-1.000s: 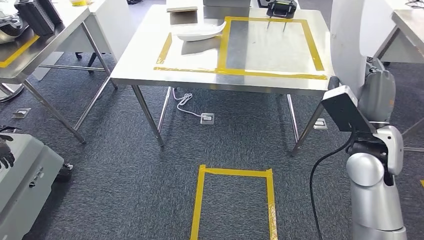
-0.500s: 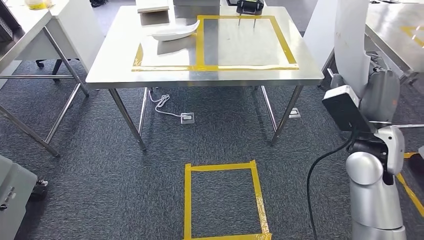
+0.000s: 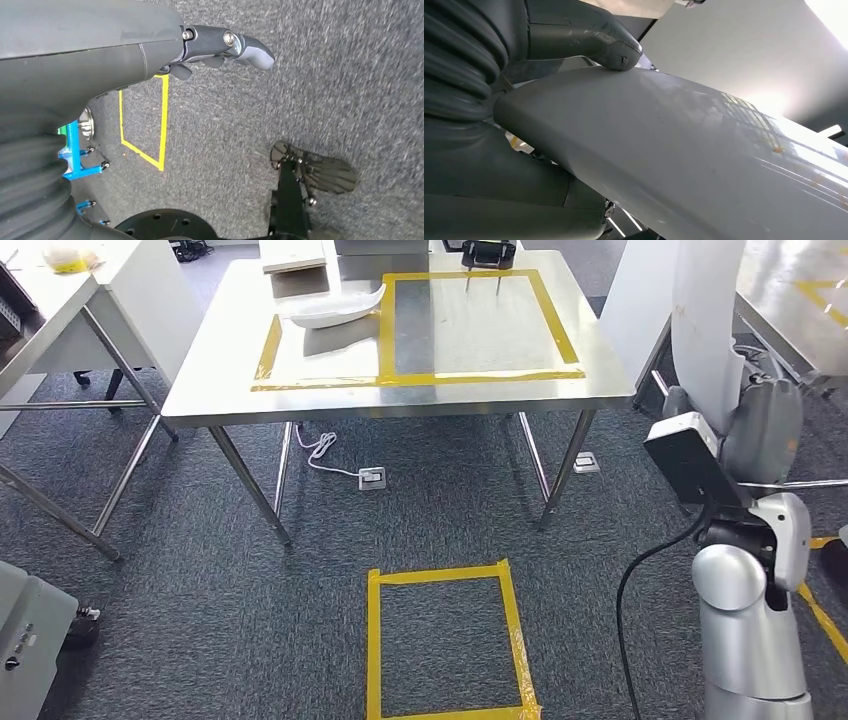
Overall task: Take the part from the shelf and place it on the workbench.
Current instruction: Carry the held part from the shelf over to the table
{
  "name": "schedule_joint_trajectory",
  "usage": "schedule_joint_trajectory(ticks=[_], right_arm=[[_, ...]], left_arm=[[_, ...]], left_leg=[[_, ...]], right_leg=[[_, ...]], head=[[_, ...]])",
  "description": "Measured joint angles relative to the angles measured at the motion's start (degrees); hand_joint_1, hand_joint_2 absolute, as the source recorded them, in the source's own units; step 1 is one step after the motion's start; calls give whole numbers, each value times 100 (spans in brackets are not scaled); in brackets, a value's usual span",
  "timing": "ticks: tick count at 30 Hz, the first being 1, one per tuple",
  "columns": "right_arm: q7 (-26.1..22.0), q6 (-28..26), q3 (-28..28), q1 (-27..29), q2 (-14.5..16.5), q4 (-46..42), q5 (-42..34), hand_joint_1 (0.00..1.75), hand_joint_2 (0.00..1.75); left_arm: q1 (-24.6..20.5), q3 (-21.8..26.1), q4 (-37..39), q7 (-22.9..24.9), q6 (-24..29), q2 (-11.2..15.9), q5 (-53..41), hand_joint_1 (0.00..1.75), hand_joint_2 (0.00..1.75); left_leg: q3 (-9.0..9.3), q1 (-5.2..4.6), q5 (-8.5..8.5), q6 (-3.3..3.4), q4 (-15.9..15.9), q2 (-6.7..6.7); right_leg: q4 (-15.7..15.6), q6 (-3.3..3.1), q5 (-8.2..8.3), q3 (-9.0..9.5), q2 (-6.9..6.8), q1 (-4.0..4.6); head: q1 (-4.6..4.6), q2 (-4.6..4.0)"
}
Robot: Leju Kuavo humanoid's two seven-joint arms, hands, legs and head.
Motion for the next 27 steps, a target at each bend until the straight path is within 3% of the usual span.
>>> schedule_joint_trajectory(ticks=[2, 3, 5, 6, 7, 9, 10, 12, 14, 16, 17, 18, 19, 21, 23, 24, 27], right_arm=[[5, -4, 0, 38, -1, 8, 4, 175, 175], [4, -4, 0, 45, -1, 12, 5, 175, 175], [3, -5, 1, 26, -1, 17, 5, 175, 175], [0, -7, 2, 7, -1, 26, 4, 175, 175], [7, -8, 4, -8, -3, 36, 4, 175, 175], [13, -15, 7, -12, -6, 55, 3, 175, 175], [15, -15, 8, -6, -8, 57, 3, 175, 175], [3, -17, 9, -5, -7, 61, 3, 175, 175], [-1, -23, 11, -6, -5, 61, 4, 175, 175], [1, -27, 22, 12, 2, 61, 7, 175, 175], [3, -28, 28, 23, 6, 61, 9, 175, 175], [5, -28, 32, 28, 9, 61, 12, 175, 175], [10, -28, 33, 28, 13, 60, 16, 175, 175], [17, -28, 34, 16, 20, 57, 23, 175, 175], [33, -26, 37, -4, 30, 52, 38, 175, 175], [43, -24, 39, -14, 33, 51, 48, 175, 175], [69, -20, 43, -34, 35, 48, 70, 175, 175]], left_arm=[[7, 0, 2, 2, 0, -8, 0, 0, 175], [12, 0, 3, 4, 0, -14, -1, 0, 175], [15, 0, 4, 6, 0, -24, -2, 0, 175], [11, 1, -3, 6, 0, -6, -3, 0, 175], [6, 1, -5, 5, 0, -2, -5, 0, 175], [6, 2, -10, 6, -2, 12, -15, 0, 175], [7, 2, -5, 5, -4, -4, -22, 0, 175], [4, 2, -4, 2, -8, -1, -31, 0, 175], [2, 2, -3, -8, -7, -3, -36, 0, 175], [13, 2, -1, -14, -7, -4, -40, 0, 175], [22, 2, 0, -13, -7, -4, -44, 0, 175], [28, 2, 1, -12, -7, -4, -48, 0, 175], [33, 2, 2, -11, -7, -4, -52, 0, 175], [33, 2, 2, -7, -7, 8, -63, 0, 175], [22, 2, 3, -3, -34, 19, -72, 0, 175], [14, 2, 3, -1, -48, 23, -75, 0, 175], [1, 2, 2, 2, -61, 14, -77, 0, 175]], left_leg=[[0, 47, -52, -83, 49, -1], [-2, 83, -95, -139, 100, -4], [-21, 183, -238, -288, 285, -7], [-59, 215, -328, -370, 408, -12], [-99, 229, -414, -438, 507, -16], [-144, 218, -518, -515, 593, -20], [-131, 223, -539, -532, 587, -20], [-158, 236, -621, -539, 710, -54], [-470, 210, -888, -514, 1299, -108], [-968, 152, -1151, -466, 2093, -130], [-1163, 119, -1156, -424, 2333, -136], [-1262, 80, -1039, -361, 2364, -144], [-1272, 31, -824, -278, 2208, -159], [-1043, -77, -313, -73, 1493, -216], [-825, -157, -89, 61, 960, -254], [-781, -180, -87, 86, 841, -261], [-637, -175, -68, 76, 632, -248]], right_leg=[[503, 88, -105, -300, 0, -70], [461, 144, 3, -306, -4, -111], [-149, 284, 358, -29, -34, -197], [-431, 318, 452, 114, -32, -218], [-586, 277, 460, 202, -23, -225], [-532, 90, 340, 193, 18, -201], [-485, -7, 300, 179, 31, -195], [-462, -97, 257, 188, 48, -183], [-466, -166, 221, 233, 53, -159], [-470, -221, 176, 278, 56, -106], [-470, -244, 150, 304, 66, -72], [-471, -261, 121, 339, 80, -36], [-473, -275, 88, 388, 96, 0], [-492, -293, 20, 496, 116, 48], [-544, -272, -16, 563, 139, 59], [-560, -237, 0, 582, 150, 51], [-524, -120, 87, 609, 140, 32]], head=[[-1, 0], [-1, 0], [1, 0], [9, 0], [14, 0], [16, 0], [9, 0], [-1, 0], [-5, 0], [-5, 0], [-5, 0], [-4, 0], [-4, 0], [-1, 0], [2, 0], [2, 0], [1, -1]])
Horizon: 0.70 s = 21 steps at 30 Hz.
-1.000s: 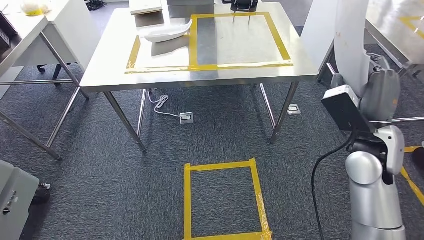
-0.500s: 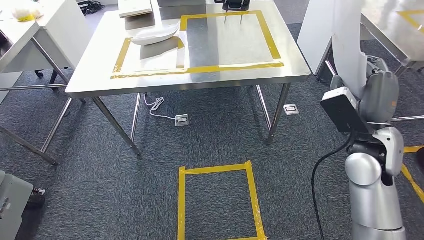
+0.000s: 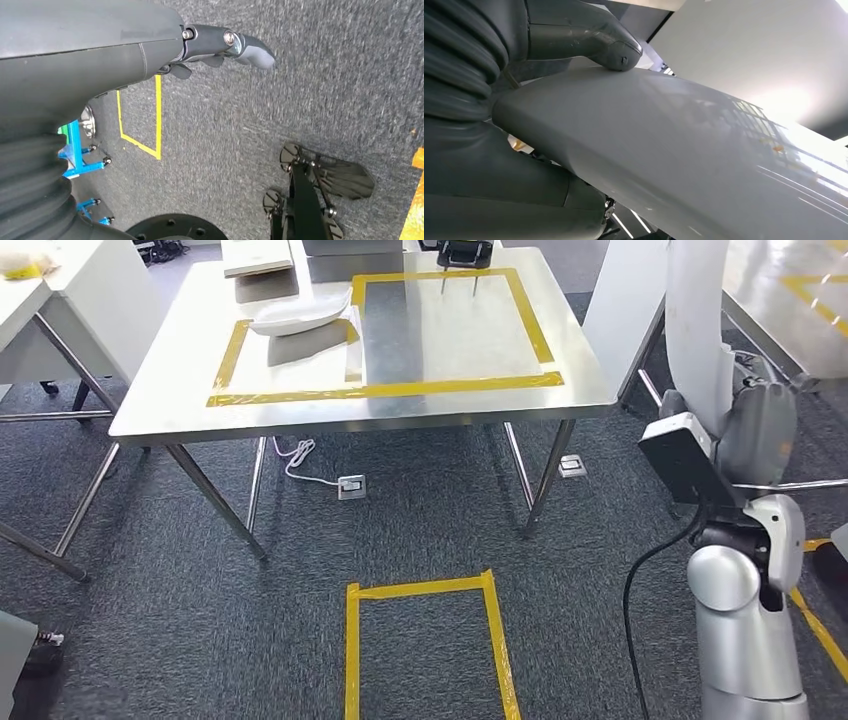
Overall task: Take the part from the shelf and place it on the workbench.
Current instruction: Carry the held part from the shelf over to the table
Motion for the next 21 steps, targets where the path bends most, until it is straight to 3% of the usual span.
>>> schedule_joint_trajectory(ticks=[2, 5, 6, 7, 9, 10, 12, 16, 17, 19, 21], right_arm=[[4, 1, 13, -45, 0, 1, 4, 175, 175], [7, 2, 36, -69, 0, 9, 5, 175, 175], [8, 2, 42, -60, 1, 14, 5, 175, 175], [8, 3, 47, -56, 1, 19, 5, 175, 175], [7, 2, 55, -65, 0, 21, 5, 175, 175], [8, 2, 60, -71, -1, 25, 5, 175, 175], [13, 5, 71, -90, -2, 33, 5, 175, 175], [19, 4, 80, -112, -3, 39, 5, 175, 175], [18, 3, 81, -121, -3, 39, 5, 175, 175], [20, 2, 81, -123, -3, 39, 3, 175, 175], [22, 3, 81, -87, -3, 39, 3, 175, 175]], left_arm=[[-4, 0, -2, 1, 0, -2, -2, 0, 175], [-6, 0, -1, 1, 0, -3, -5, 0, 175], [-3, 0, -1, 2, 0, -4, -6, 0, 175], [-1, 0, 0, 3, 0, -7, -7, 0, 175], [0, 0, 1, 4, 0, -15, -8, 0, 175], [-3, 0, 1, 4, 0, -18, -8, 0, 175], [-6, 0, 1, 7, 0, -19, -8, 0, 175], [-1, 0, 0, 4, 0, -13, -8, 0, 175], [-7, 0, 0, 4, 0, -12, -8, 0, 175], [-12, 0, 3, 3, 0, -13, -11, 0, 175], [3, 0, 3, 4, 0, -10, -20, 0, 175]], left_leg=[[153, 22, -7, 15, -77, 5], [225, 20, -71, 36, -81, 14], [248, 20, -103, 32, -72, 15], [282, 20, -141, 26, -61, 17], [378, 20, -239, -1, -34, 22], [420, 16, -289, -23, -16, 25], [447, 6, -371, -87, 9, 37], [471, 2, -465, -224, 209, 49], [365, 16, -552, -261, 411, 45], [-48, 67, -798, -336, 1079, 42], [-466, 119, -904, -398, 1600, 43]], right_leg=[[310, 37, -150, -149, -52, -4], [1213, 106, -500, -743, -85, -6], [1346, 125, -483, -886, -90, -6], [1270, 132, -343, -928, -97, -6], [613, 99, 161, -742, -127, -1], [264, 69, 300, -623, -151, 16], [-98, -13, 344, -484, -185, 55], [-195, -186, 313, -323, -161, 26], [-207, -214, 293, -271, -157, 12], [-215, -243, 225, -204, -150, 3], [-214, -226, 141, -123, -135, -11]], head=[[0, 1], [-3, 1], [-2, 1], [-2, 1], [-2, 1], [-4, 1], [-4, 1], [-20, 1], [-29, 1], [-45, 1], [-45, 1]])
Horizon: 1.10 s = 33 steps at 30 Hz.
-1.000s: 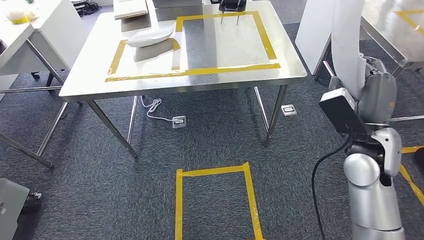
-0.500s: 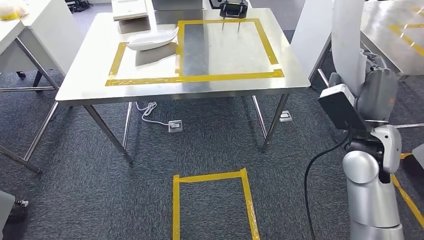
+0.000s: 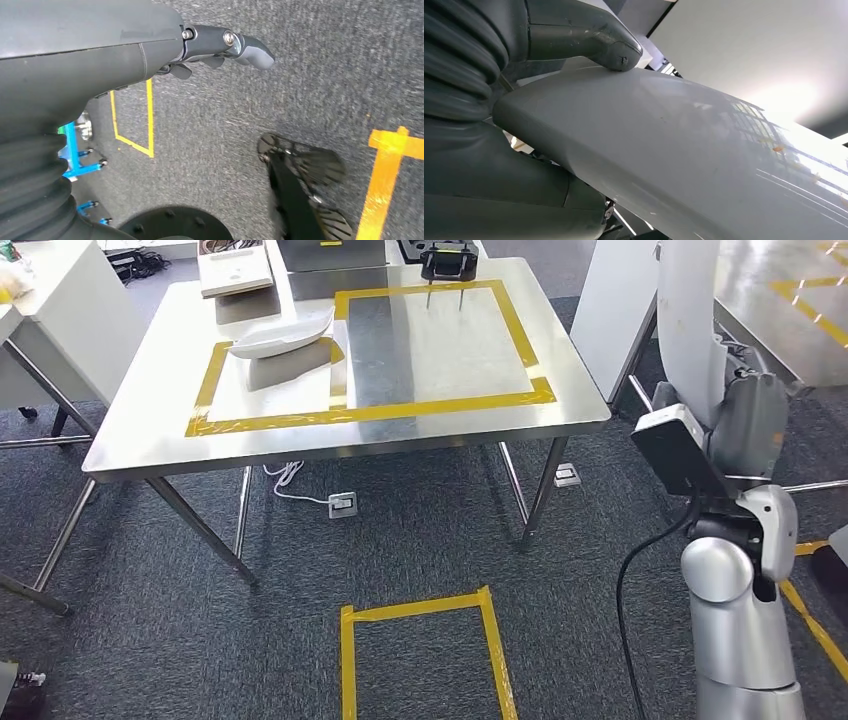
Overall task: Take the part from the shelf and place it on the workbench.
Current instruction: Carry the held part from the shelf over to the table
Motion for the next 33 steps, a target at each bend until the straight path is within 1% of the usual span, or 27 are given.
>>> schedule_joint_trajectory(ticks=[1, 2, 4, 5, 6, 9, 10, 11, 12, 14, 15, 16, 17, 18, 20, 21, 22, 24, 25, 26, 27, 28, 29, 30, 31, 32, 33], right_arm=[[2, 1, 0, 19, 0, 0, 0, 175, 175], [2, 2, 1, 31, 0, 0, 1, 175, 175], [3, 2, 4, 34, 0, 1, 1, 175, 175], [3, 3, 7, 30, 0, 1, 1, 175, 175], [5, 5, 10, 29, 0, 2, 1, 175, 175], [8, 9, 19, 32, -3, 2, 2, 175, 175], [5, 8, 25, 29, -5, 1, 2, 175, 175], [5, 7, 31, 22, -8, 1, 2, 175, 175], [5, 5, 37, 22, -10, 2, 2, 175, 175], [9, 6, 48, 35, -11, 8, 2, 175, 175], [11, 6, 51, 47, -11, 10, 2, 175, 175], [11, 7, 54, 57, -11, 12, 2, 175, 175], [10, 7, 57, 61, -11, 13, 2, 175, 175], [10, 7, 60, 63, -13, 13, 2, 175, 175], [10, 6, 63, 65, -26, 14, 2, 175, 175], [13, 5, 64, 69, -36, 14, 2, 175, 175], [14, 4, 66, 76, -46, 13, 2, 175, 175], [13, 2, 68, 90, -57, 9, 3, 175, 175], [11, 1, 69, 101, -58, 3, 6, 175, 175], [9, -1, 71, 113, -59, -3, 10, 175, 175], [7, -1, 76, 133, -59, -8, 16, 175, 175], [5, -2, 83, 155, -59, -12, 25, 175, 175], [2, -1, 92, 180, -58, -13, 31, 175, 175], [1, 0, 100, 203, -59, -13, 36, 175, 175], [-2, 1, 109, 216, -59, -8, 39, 175, 175], [-4, 4, 117, 214, -59, 1, 39, 175, 175], [-7, 8, 130, 197, -59, 16, 38, 175, 175]], left_arm=[[10, 0, 0, 1, 0, 1, -4, 0, 175], [18, 0, 0, 1, 0, 1, -8, 0, 175], [27, 0, 4, 0, 0, -1, -15, 0, 175], [27, 0, 7, -1, 0, -1, -21, 0, 175], [26, 0, 9, -3, 0, -1, -27, 0, 175], [23, 0, 8, -2, 0, -1, -50, 0, 175], [21, 0, 8, -1, 0, -1, -54, 0, 175], [14, 0, 7, -2, 0, -2, -56, 0, 175], [9, 0, 6, -2, 0, -1, -57, 0, 175], [3, 0, 6, -2, 0, 2, -56, 0, 175], [7, 0, 6, -2, 0, 2, -55, 0, 175], [12, 0, 6, -1, 0, 1, -52, 0, 175], [16, 0, 7, -1, 0, -1, -51, 0, 175], [20, 0, 7, -2, 0, -4, -50, 0, 175], [24, 0, 12, -6, 0, -24, -49, 0, 175], [25, 1, 13, -12, 1, -32, -48, 0, 175], [29, 1, 13, -19, 1, -36, -47, 0, 175], [31, 2, 3, -46, 2, -21, -44, 0, 175], [33, 2, 1, -59, 2, -19, -39, 0, 175], [31, 2, -1, -72, 2, -17, -31, 0, 175], [34, 2, -2, -79, 2, -16, -20, 0, 175], [42, 2, 1, -82, 2, -24, -8, 0, 175], [56, 2, 1, -83, 2, -23, 0, 0, 175], [78, 2, 0, -79, 2, -22, 9, 0, 175], [101, 2, 0, -76, 2, -22, 16, 0, 175], [120, 2, 0, -78, 2, -21, 23, 0, 175], [134, 2, 0, -84, 2, -21, 30, 0, 175]], left_leg=[[-93, 20, 99, -21, 4, 0], [-87, 36, 313, -37, -199, 1], [64, 62, 863, -59, -916, -1], [130, 58, 995, -42, -1215, 3], [170, 49, 1059, -8, -1393, 4], [264, 34, 988, 160, -1499, 4], [319, 40, 967, 208, -1516, -1], [382, 42, 943, 251, -1528, -9], [440, 42, 908, 286, -1539, -15], [551, 18, 805, 336, -1543, -22], [620, -1, 743, 351, -1544, -27], [700, -23, 676, 361, -1544, -31], [791, -45, 607, 368, -1544, -34], [888, -67, 535, 373, -1547, -36], [1048, -105, 383, 369, -1540, -44], [1099, -120, 302, 356, -1545, -46], [1162, -132, 249, 333, -1532, -48], [1240, -146, 216, 277, -1482, -39], [1223, -151, 259, 244, -1351, -35], [1104, -146, 294, 212, -1133, -32], [906, -133, 287, 179, -825, -29], [669, -110, 216, 142, -493, -27], [420, -80, 66, 112, -209, -26], [212, -53, -109, 80, -39, -25], [71, -30, -226, 48, -15, -24], [3, -12, -219, 20, -141, -23], [-5, 5, -56, 0, -402, -21]], right_leg=[[1, 19, -48, 60, 8, -15], [2, 45, -100, 134, 15, -34], [5, 113, -212, 272, 22, -69], [7, 152, -257, 310, 27, -76], [-4, 196, -295, 327, 31, -72], [-7, 321, -314, 378, 34, -66], [102, 341, -301, 348, 27, -72], [304, 346, -313, 237, 18, -74], [626, 346, -350, 30, 10, -68], [1333, 338, -576, -510, 9, -39], [1542, 330, -701, -737, 10, -21], [1582, 309, -756, -882, 9, -2], [1432, 270, -678, -928, 9, 25], [1134, 211, -463, -899, 9, 60], [434, 79, 153, -769, 18, 152], [216, 45, 352, -703, 33, 186], [98, 28, 440, -654, 50, 201], [61, 17, 395, -526, 76, 178], [38, -6, 368, -452, 78, 155], [27, -30, 336, -374, 76, 137], [17, -48, 285, -298, 73, 117], [14, -60, 221, -233, 70, 109], [14, -62, 152, -170, 70, 100], [15, -55, 80, -98, 73, 89], [17, -44, 5, -12, 79, 75], [18, -28, -74, 86, 85, 58], [19, -8, -156, 192, 90, 41]], head=[[-1, 0], [-1, 0], [-4, 0], [-8, 0], [-12, 0], [-15, -1], [-15, -1], [-14, -1], [-11, 0], [-10, 0], [-9, 0], [-10, 0], [-10, 0], [-10, 0], [-11, 0], [-13, 0], [-15, 0], [-18, 0], [-20, 0], [-22, 0], [-25, 0], [-28, 0], [-29, 0], [-29, 0], [-29, 0], [-29, 0], [-29, 0]])
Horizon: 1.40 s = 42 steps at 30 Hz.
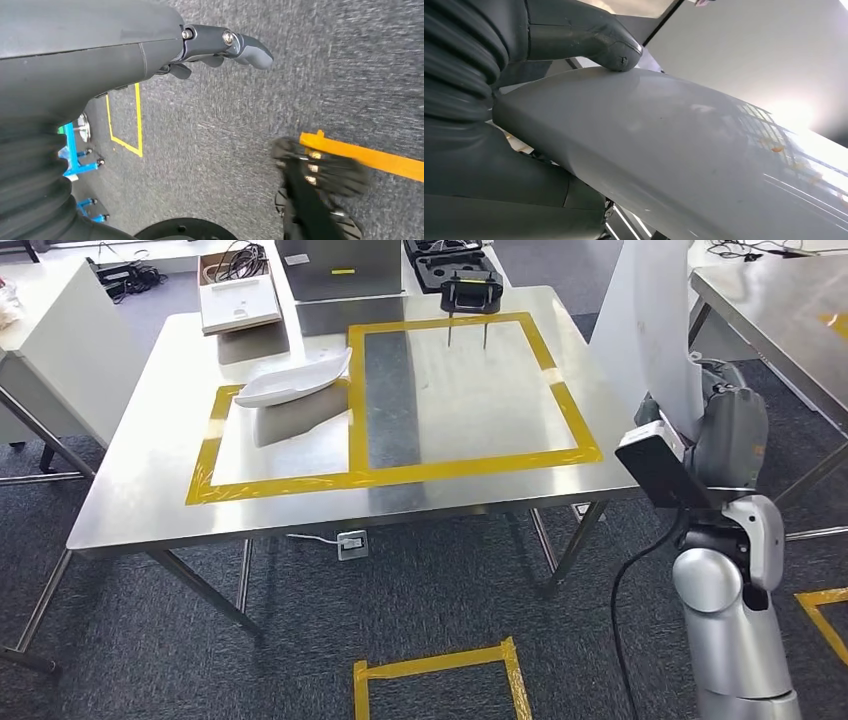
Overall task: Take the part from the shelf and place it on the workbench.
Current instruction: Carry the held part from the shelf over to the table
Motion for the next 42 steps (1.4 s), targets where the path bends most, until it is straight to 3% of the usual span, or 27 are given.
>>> schedule_joint_trajectory(ticks=[2, 4, 6, 8, 10, 12, 14, 15, 16, 18, 19, 20, 21, 23, 24, 25, 27, 28, 29, 30, 32, 34, 36, 39, 42], right_arm=[[0, 20, 31, -79, 0, 66, -13, 175, 175], [11, 57, 60, -186, -14, 145, -37, 175, 175], [21, 102, 80, -286, -59, 209, -56, 175, 175], [29, 164, 111, -416, -112, 302, -77, 175, 175], [59, 226, 157, -601, -140, 470, -92, 175, 175], [126, 276, 221, -805, -147, 722, -65, 175, 175], [210, 331, 330, -1055, -143, 1056, -6, 175, 175], [250, 362, 398, -1221, -139, 1249, 25, 175, 175], [295, 399, 479, -1421, -133, 1484, 56, 175, 175], [378, 486, 645, -1875, -118, 2025, 118, 175, 175], [415, 528, 724, -2099, -102, 2304, 159, 175, 175], [443, 562, 796, -2316, -76, 2561, 203, 175, 175], [467, 589, 864, -2543, -36, 2818, 258, 175, 175], [511, 612, 993, -2994, 75, 3330, 386, 175, 175], [538, 621, 1063, -3227, 144, 3616, 459, 175, 175], [572, 631, 1127, -3432, 214, 3882, 534, 175, 175], [656, 687, 1267, -3804, 387, 4427, 690, 175, 175], [715, 736, 1333, -3956, 475, 4675, 769, 175, 175], [786, 804, 1403, -4101, 571, 4923, 854, 175, 175], [868, 887, 1477, -4235, 671, 5163, 943, 175, 175], [1039, 1089, 1645, -4499, 890, 5616, 1118, 175, 175], [1170, 1286, 1846, -4719, 1108, 6032, 1261, 175, 175], [1250, 1468, 2045, -4832, 1286, 6351, 1382, 175, 175], [1320, 1765, 2342, -4853, 1513, 6715, 1636, 175, 175], [1329, 1942, 2655, -4774, 1699, 6971, 1845, 175, 175]], left_arm=[[17, 0, 4, -20, 0, -1, -8, 0, 175], [10, 0, 7, -26, 0, -4, -35, 0, 175], [-25, 0, 7, -25, 0, -11, -68, 0, 175], [-51, 0, 3, -32, 0, -21, -92, 0, 175], [-69, 0, -2, -39, 0, -25, -97, 0, 175], [-80, 0, -4, -32, 0, -25, -109, 0, 175], [-82, 0, -3, -5, 0, -31, -145, 0, 175], [-83, 0, -3, 10, 0, -36, -171, 0, 175], [-87, -1, -2, 28, 0, -42, -196, 0, 175], [-111, -3, -1, 73, 0, -54, -239, 0, 175], [-128, -5, -3, 102, 0, -56, -259, 0, 175], [-146, -9, -5, 130, 0, -56, -285, 0, 175], [-163, -15, -7, 150, 0, -53, -311, 0, 175], [-204, -33, -8, 166, 0, -45, -368, 0, 175], [-228, -46, -7, 162, 0, -43, -394, 0, 175], [-245, -58, -5, 153, 0, -42, -418, 0, 175], [-262, -89, -2, 132, 0, -44, -457, 0, 175], [-264, -107, -2, 119, 0, -43, -482, 0, 175], [-269, -127, -2, 108, 0, -43, -508, 0, 175], [-277, -150, -2, 101, 0, -42, -537, 0, 175], [-303, -199, -2, 94, 0, -42, -592, 0, 175], [-340, -261, 1, 87, 0, -45, -634, 0, 175], [-369, -315, 4, 79, 0, -54, -675, 0, 175], [-396, -392, 8, 10, 0, -69, -737, 0, 175], [-411, -441, 7, -30, 0, -71, -733, 0, 175]], left_leg=[[46, 19, 702, 0, -671, 9], [91, 6, 1149, 67, -1016, 16], [166, -6, 1126, 169, -1055, 11], [282, 10, 1080, 256, -1100, -2], [410, 19, 997, 311, -1128, -9], [539, 14, 876, 332, -1133, -10], [716, 6, 730, 329, -1134, -17], [815, -1, 655, 322, -1134, -19], [907, -6, 577, 314, -1135, -18], [1041, -28, 427, 280, -1107, -14], [1076, -34, 362, 251, -1108, -14], [1114, -42, 332, 211, -1095, -17], [1118, -48, 338, 165, -1078, -21], [1003, -52, 440, 85, -819, -16], [829, -47, 461, 51, -550, -13], [608, -35, 413, 21, -230, -10], [158, -12, 106, -30, 325, -6], [5, -3, -36, -44, 435, -5], [-76, 2, -49, -48, 389, -4], [-76, 5, 102, -41, 181, -3], [80, 6, 724, -5, -568, -1], [206, -11, 1063, 57, -1073, 1], [243, -9, 1101, 92, -1144, -4], [260, 2, 1168, 86, -1151, -38], [261, 1, 1150, 117, -1153, -60]], right_leg=[[6, 56, -161, 166, 6, -17], [-6, 139, -276, 267, 17, -13], [11, 220, -278, 321, 24, -10], [302, 272, -193, 189, -9, -19], [934, 310, -216, -240, -50, -26], [1488, 336, -505, -750, -61, -25], [1497, 327, -730, -1040, -65, -23], [1272, 307, -638, -1072, -67, -19], [933, 274, -363, -1054, -71, -10], [292, 206, 391, -985, -72, 31], [121, 175, 652, -958, -70, 52], [55, 149, 769, -942, -65, 63], [57, 121, 763, -903, -60, 55], [7, 53, 745, -822, -59, 28], [-16, 14, 721, -773, -60, 17], [-34, -18, 688, -731, -63, 13], [-38, -59, 607, -660, -60, 14], [-35, -60, 569, -623, -52, 15], [-31, -56, 529, -577, -43, 15], [-25, -48, 490, -529, -35, 15], [-8, -18, 414, -439, -23, 18], [6, 31, 362, -410, -4, 32], [16, 37, 331, -411, 7, 55], [-8, -42, 332, -387, -10, 78], [-53, -38, 328, -356, -25, 82]], head=[[-4, 0], [-12, 0], [-19, 0], [-15, -1], [-10, -1], [-10, 0], [-9, 0], [-9, 0], [-10, 0], [-11, 0], [-10, 0], [-10, 0], [-8, 0], [-14, 0], [-19, 0], [-24, 0], [-29, 0], [-29, 0], [-30, 0], [-29, 0], [-30, 0], [-30, 0], [-29, 0], [-27, 0], [-27, 0]])
